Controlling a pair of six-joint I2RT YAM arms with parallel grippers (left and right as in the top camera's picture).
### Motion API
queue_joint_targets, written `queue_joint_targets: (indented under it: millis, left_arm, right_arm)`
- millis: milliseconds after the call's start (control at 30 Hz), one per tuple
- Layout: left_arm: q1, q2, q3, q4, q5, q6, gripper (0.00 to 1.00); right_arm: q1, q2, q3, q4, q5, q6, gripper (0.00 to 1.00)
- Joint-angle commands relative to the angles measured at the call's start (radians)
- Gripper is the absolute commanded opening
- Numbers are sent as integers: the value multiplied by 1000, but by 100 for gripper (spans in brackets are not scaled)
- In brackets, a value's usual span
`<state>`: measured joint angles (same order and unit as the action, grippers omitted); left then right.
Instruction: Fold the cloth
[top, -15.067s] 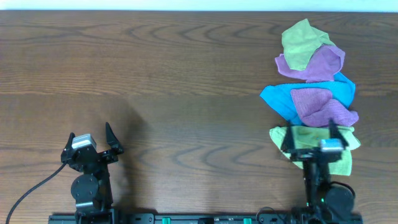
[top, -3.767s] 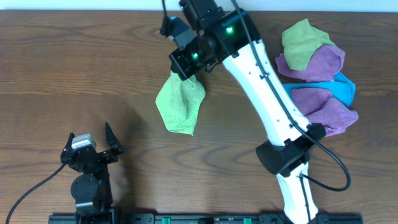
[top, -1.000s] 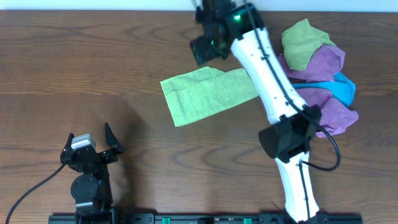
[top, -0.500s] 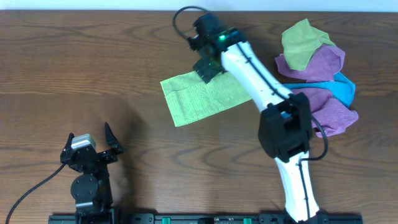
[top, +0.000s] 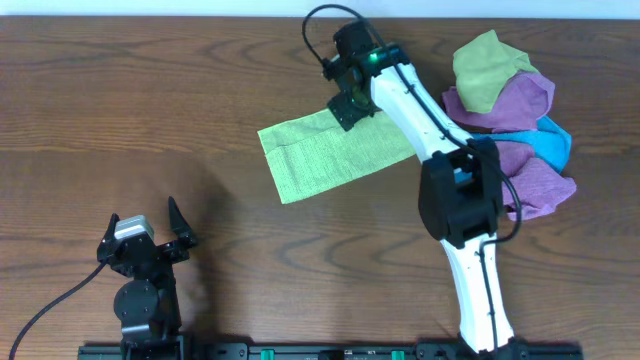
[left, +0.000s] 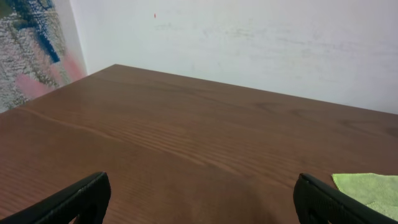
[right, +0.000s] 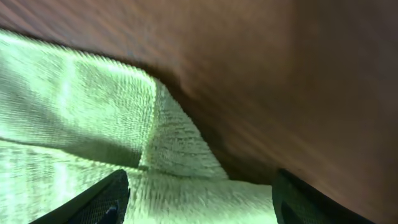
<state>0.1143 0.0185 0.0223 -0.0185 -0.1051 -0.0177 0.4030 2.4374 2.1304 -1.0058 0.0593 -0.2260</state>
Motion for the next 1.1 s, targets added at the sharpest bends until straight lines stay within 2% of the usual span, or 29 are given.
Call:
queue_joint_targets:
  millis: [0,200,433,700,867,967,1067]
  left_arm:
    - [4,-1,-18,-45,-28,18,95]
    - [4,-1,-18,-45,-28,18,96]
    - [4,-1,-18,-45,-28,18,95]
    - [4,-1,-18,-45,-28,18,95]
    - [4,-1,-18,-45,-28,18,95]
    - [4,-1,-18,-45,-28,18,95]
    - [4,-1,-18,-45,-28,18,95]
  right_arm:
    - [-2,3,-6,-8,-17,-44,73]
    - [-5,3,-6,-37,-34,-105,72]
    - [-6,3,-6,-73,-34,-130,64]
    - [-6,3,-6,-111,-33,-130,47]
    - [-6,3,-6,-128,-29,-131,44]
    - [-6,3,-6,-133,-11,-133,50]
    - [-6,3,-6,-136,-3,-150,44]
